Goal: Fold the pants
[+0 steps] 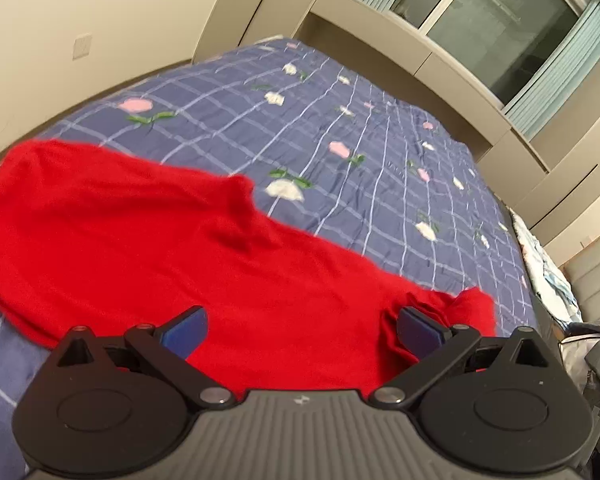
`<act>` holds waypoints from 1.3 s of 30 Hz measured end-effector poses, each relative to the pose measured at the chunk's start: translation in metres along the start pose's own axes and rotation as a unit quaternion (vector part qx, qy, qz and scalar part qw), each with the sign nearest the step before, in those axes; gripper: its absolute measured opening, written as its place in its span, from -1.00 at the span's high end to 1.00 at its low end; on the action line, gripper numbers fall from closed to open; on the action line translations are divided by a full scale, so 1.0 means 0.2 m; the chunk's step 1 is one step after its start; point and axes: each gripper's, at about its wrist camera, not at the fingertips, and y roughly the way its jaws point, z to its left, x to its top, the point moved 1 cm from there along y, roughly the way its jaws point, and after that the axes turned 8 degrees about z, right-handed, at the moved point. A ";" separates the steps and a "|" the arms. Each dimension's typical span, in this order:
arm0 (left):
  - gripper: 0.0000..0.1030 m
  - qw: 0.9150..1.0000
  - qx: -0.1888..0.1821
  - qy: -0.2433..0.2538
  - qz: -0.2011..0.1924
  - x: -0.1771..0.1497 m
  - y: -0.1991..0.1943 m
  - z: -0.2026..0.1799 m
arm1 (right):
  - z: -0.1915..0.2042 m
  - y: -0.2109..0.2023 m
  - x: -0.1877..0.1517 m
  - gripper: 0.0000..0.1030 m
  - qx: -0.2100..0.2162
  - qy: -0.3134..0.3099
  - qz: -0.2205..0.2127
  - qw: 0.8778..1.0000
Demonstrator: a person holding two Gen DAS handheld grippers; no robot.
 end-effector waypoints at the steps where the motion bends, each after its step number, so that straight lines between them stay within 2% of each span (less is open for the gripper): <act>1: -0.99 1.000 -0.003 -0.001 0.004 -0.01 0.01 0.01 | 0.02 0.00 -0.02 0.38 0.000 -0.004 0.003 1.000; 3: -0.99 1.000 -0.013 -0.005 0.015 -0.03 0.04 0.01 | 0.03 -0.01 -0.04 0.12 0.009 -0.016 0.001 1.000; 5: -0.99 0.999 -0.028 -0.011 0.026 -0.05 0.06 0.01 | 0.04 -0.03 -0.05 -0.27 0.021 -0.027 -0.006 0.999; 10: -0.99 0.996 -0.076 -0.018 0.049 -0.07 0.15 -0.03 | 0.01 -0.16 -0.10 -0.60 0.053 -0.026 -0.034 0.998; 12: -0.99 0.993 -0.097 -0.016 0.058 -0.06 0.20 -0.07 | -0.03 -0.22 -0.11 -0.69 0.044 -0.009 -0.049 0.998; 16: -0.99 0.988 -0.129 -0.028 0.086 -0.03 0.33 -0.16 | -0.15 -0.30 -0.18 -0.90 -0.003 0.032 -0.071 0.997; 22: -0.99 0.982 -0.130 -0.055 0.125 0.01 0.53 -0.28 | -0.32 -0.34 -0.28 -0.99 -0.040 0.100 -0.084 0.991; 27: -0.98 0.975 -0.124 -0.070 0.168 0.01 0.66 -0.34 | -0.38 -0.32 -0.30 -0.99 -0.040 0.131 -0.095 0.986; 30: -0.90 0.971 -0.124 -0.075 0.190 0.00 0.69 -0.33 | -0.39 -0.30 -0.32 -0.99 -0.034 0.143 -0.095 0.985; 31: -0.84 0.970 -0.125 -0.076 0.193 -0.01 0.70 -0.33 | -0.39 -0.30 -0.33 -0.99 -0.032 0.146 -0.095 0.984; 33: -0.58 0.968 -0.133 -0.085 0.194 -0.02 0.70 -0.32 | -0.40 -0.29 -0.35 -0.99 -0.030 0.155 -0.095 0.983; 35: -0.11 0.966 -0.140 -0.094 0.198 -0.02 0.70 -0.31 | -0.41 -0.29 -0.36 -0.99 -0.028 0.164 -0.095 0.982; 36: 0.01 0.965 -0.143 -0.098 0.198 -0.03 0.71 -0.31 | -0.42 -0.28 -0.36 -0.99 -0.027 0.167 -0.094 0.981; 38: 0.47 0.966 -0.146 -0.100 0.191 -0.03 0.70 -0.30 | -0.42 -0.28 -0.37 -0.99 -0.027 0.170 -0.093 0.981; 39: 0.59 0.967 -0.150 -0.099 0.183 -0.03 0.68 -0.30 | -0.42 -0.28 -0.37 -0.99 -0.026 0.169 -0.093 0.981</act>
